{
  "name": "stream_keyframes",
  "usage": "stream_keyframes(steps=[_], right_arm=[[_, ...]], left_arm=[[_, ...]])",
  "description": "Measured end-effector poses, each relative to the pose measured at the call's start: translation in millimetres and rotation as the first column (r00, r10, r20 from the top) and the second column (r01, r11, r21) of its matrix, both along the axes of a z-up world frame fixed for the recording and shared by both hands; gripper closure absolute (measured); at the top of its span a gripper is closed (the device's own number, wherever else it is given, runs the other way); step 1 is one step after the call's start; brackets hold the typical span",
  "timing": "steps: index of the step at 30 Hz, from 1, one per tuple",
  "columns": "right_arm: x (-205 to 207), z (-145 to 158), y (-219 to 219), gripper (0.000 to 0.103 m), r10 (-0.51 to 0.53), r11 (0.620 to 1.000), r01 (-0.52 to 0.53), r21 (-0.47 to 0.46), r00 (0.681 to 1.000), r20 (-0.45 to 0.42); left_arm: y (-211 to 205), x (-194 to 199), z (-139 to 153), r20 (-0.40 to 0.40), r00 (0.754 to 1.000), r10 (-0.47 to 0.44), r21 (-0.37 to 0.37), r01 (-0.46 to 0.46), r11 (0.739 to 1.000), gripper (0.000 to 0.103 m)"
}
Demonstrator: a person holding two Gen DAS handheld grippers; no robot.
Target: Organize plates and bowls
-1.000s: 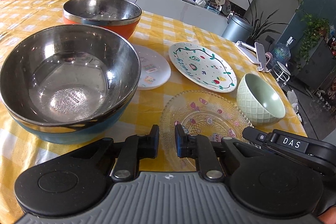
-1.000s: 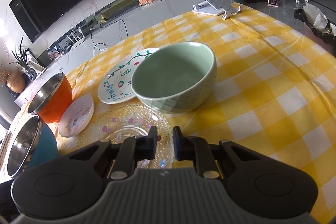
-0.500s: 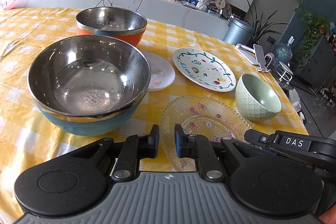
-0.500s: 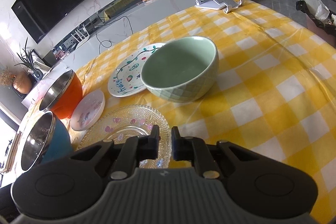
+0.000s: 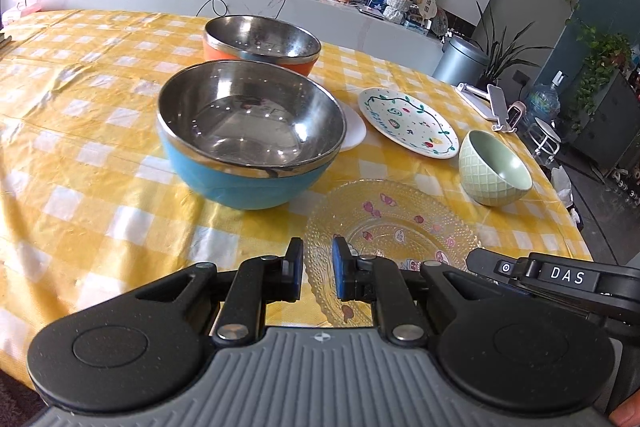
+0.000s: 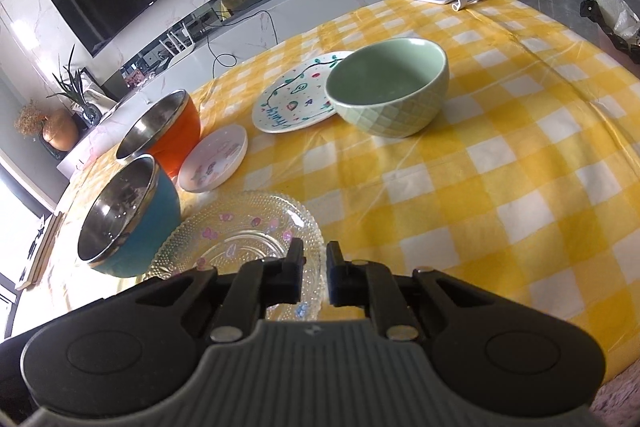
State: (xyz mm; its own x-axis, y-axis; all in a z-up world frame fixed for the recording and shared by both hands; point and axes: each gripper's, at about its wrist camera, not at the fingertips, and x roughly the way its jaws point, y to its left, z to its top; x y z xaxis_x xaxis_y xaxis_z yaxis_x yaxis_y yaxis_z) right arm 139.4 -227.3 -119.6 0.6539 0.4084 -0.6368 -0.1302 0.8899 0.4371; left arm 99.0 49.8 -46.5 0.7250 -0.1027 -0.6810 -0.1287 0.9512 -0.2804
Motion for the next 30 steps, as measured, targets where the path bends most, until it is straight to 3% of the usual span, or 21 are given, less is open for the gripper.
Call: stream_keyframes(steps=[16, 30], right_arm=[[-24.7, -3.3, 46.5, 0.094, 0.130, 0.991, -0.129, -0.022, 0.992, 0.001], [-20.1, -9.7, 69.6, 0.094, 0.189, 0.982, -0.189, -0.020, 0.982, -0.004]], left_arm=[[42.5, -37.0, -6.8, -0.047, 0.997, 0.068, 0.004, -0.068, 0.998, 0.087], [63.3, -39.4, -12.9, -0.071, 0.990, 0.125, 0.005, -0.125, 0.992, 0.087]])
